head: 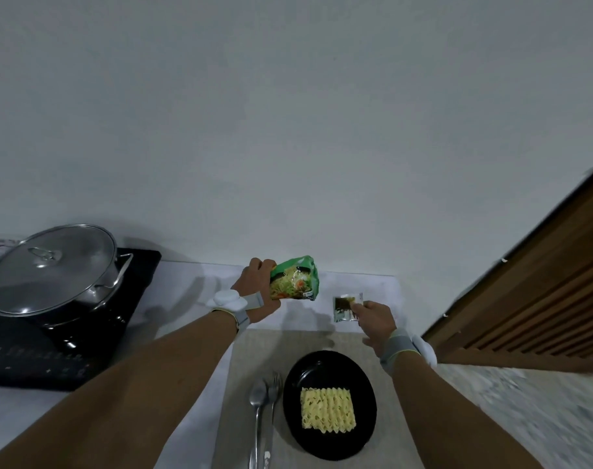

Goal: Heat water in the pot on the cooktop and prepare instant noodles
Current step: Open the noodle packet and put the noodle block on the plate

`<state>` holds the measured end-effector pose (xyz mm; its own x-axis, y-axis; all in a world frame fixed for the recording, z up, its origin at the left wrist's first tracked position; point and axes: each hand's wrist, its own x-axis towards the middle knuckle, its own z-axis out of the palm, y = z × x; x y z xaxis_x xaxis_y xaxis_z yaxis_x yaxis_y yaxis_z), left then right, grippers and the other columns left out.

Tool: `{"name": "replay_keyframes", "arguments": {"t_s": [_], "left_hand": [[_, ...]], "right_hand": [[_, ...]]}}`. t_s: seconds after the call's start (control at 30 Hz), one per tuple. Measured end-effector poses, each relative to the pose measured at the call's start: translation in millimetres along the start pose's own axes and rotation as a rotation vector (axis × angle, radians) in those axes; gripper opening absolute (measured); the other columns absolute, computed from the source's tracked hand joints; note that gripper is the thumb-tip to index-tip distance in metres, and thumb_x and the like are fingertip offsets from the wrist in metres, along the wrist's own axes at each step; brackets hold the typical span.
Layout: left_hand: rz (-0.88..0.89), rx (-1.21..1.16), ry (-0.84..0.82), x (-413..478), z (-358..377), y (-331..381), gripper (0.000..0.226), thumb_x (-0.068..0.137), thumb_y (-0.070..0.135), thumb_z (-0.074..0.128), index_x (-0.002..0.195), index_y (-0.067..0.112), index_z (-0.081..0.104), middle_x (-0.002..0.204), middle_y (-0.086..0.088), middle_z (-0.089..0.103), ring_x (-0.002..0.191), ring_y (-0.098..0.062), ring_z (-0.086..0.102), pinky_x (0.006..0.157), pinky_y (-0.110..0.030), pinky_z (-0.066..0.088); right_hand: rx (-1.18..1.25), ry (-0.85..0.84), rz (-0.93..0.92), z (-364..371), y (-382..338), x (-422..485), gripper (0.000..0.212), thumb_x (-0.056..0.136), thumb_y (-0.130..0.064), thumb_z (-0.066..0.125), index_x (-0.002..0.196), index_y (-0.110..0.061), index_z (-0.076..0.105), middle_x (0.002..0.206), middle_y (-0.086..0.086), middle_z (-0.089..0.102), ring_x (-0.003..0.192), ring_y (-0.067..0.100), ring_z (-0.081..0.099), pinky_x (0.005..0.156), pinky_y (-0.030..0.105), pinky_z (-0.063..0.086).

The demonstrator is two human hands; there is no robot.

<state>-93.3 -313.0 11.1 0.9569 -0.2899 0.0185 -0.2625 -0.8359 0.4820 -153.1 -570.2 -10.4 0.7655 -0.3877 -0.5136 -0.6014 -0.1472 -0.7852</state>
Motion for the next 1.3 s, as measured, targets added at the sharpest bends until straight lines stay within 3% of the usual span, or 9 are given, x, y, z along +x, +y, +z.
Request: {"name": "replay_keyframes", "arguments": {"t_s": [0.17, 0.43, 0.53, 0.67, 0.9, 1.0, 1.13, 1.23, 1.3], "left_hand": [[-0.037, -0.058, 0.013, 7.3, 14.9, 4.3, 0.063, 0.067, 0.021, 0.071, 0.125, 0.014, 0.047, 0.116, -0.011, 0.046, 0.099, -0.033, 0.055, 0.082, -0.044, 0.053], [-0.076, -0.049, -0.016, 2.5, 36.3, -1.9, 0.071, 0.068, 0.022, 0.071, 0.132, 0.016, 0.043, 0.121, -0.009, 0.044, 0.106, -0.032, 0.053, 0.084, -0.044, 0.053], [-0.105, -0.047, -0.013, 1.7, 43.4, -5.4, 0.072, 0.067, 0.022, 0.071, 0.133, 0.014, 0.043, 0.122, -0.010, 0.044, 0.106, -0.032, 0.053, 0.083, -0.044, 0.053], [-0.123, -0.041, -0.004, 1.3, 49.0, -7.1, 0.074, 0.066, 0.024, 0.071, 0.134, 0.015, 0.043, 0.122, -0.010, 0.044, 0.105, -0.031, 0.054, 0.082, -0.041, 0.053], [-0.118, -0.020, -0.001, -4.3, 50.6, -4.1, 0.071, 0.066, 0.023, 0.070, 0.131, 0.016, 0.044, 0.119, -0.009, 0.045, 0.101, -0.030, 0.054, 0.077, -0.040, 0.053], [-0.107, -0.022, -0.011, -2.5, 46.1, 2.9, 0.072, 0.066, 0.022, 0.068, 0.133, 0.016, 0.043, 0.121, -0.009, 0.044, 0.103, -0.030, 0.054, 0.079, -0.042, 0.054], [-0.094, -0.043, -0.020, 3.6, 35.2, 16.0, 0.080, 0.065, 0.024, 0.068, 0.139, 0.018, 0.038, 0.126, -0.008, 0.043, 0.109, -0.031, 0.054, 0.080, -0.044, 0.055], [-0.043, -0.066, -0.034, 9.8, 24.3, 29.7, 0.089, 0.064, 0.027, 0.069, 0.144, 0.020, 0.031, 0.129, -0.007, 0.043, 0.111, -0.029, 0.054, 0.083, -0.043, 0.055], [-0.018, -0.079, -0.031, 14.0, 23.4, 35.0, 0.091, 0.064, 0.028, 0.069, 0.145, 0.020, 0.029, 0.128, -0.007, 0.043, 0.110, -0.029, 0.055, 0.083, -0.041, 0.054]], "right_hand": [[-0.253, -0.068, -0.011, 5.5, 37.7, 26.4, 0.035, 0.090, -0.019, 0.063, 0.093, 0.016, 0.069, 0.079, 0.014, 0.058, 0.076, 0.023, 0.051, 0.069, 0.037, 0.037], [-0.564, -0.218, 0.002, 38.0, 57.9, 48.5, 0.029, 0.095, -0.032, 0.056, 0.075, -0.011, 0.058, 0.081, 0.007, 0.056, 0.078, 0.018, 0.044, 0.071, 0.025, 0.032], [-0.619, -0.260, 0.020, 44.6, 58.0, 54.1, 0.034, 0.096, -0.036, 0.054, 0.084, -0.007, 0.067, 0.090, 0.011, 0.063, 0.084, 0.022, 0.056, 0.077, 0.028, 0.041], [-0.666, -0.245, 0.062, 42.6, 57.6, 53.1, 0.046, 0.096, -0.043, 0.050, 0.111, -0.007, 0.073, 0.116, 0.012, 0.071, 0.113, 0.029, 0.064, 0.098, 0.034, 0.050], [-0.564, -0.148, 0.148, 27.7, 50.6, 40.2, 0.055, 0.084, -0.057, 0.058, 0.094, -0.006, 0.074, 0.098, 0.013, 0.075, 0.092, 0.030, 0.070, 0.080, 0.033, 0.052], [-0.597, -0.141, 0.096, 16.7, 33.9, 39.3, 0.041, 0.093, -0.038, 0.055, 0.102, -0.003, 0.073, 0.109, 0.014, 0.073, 0.102, 0.028, 0.068, 0.084, 0.031, 0.051], [-0.122, -0.062, -0.119, 5.5, -5.7, 37.7, 0.047, 0.096, -0.041, 0.053, 0.099, 0.003, 0.069, 0.101, 0.017, 0.068, 0.093, 0.034, 0.062, 0.090, 0.050, 0.053], [0.170, -0.173, -0.114, -3.9, -46.2, 20.2, 0.051, 0.090, -0.061, 0.050, 0.089, -0.013, 0.067, 0.101, 0.002, 0.064, 0.093, 0.022, 0.059, 0.081, 0.047, 0.051], [0.192, -0.249, -0.138, -5.4, -67.0, 11.3, 0.053, 0.083, -0.070, 0.052, 0.079, -0.019, 0.066, 0.105, -0.004, 0.066, 0.099, 0.019, 0.059, 0.085, 0.047, 0.052]]}}
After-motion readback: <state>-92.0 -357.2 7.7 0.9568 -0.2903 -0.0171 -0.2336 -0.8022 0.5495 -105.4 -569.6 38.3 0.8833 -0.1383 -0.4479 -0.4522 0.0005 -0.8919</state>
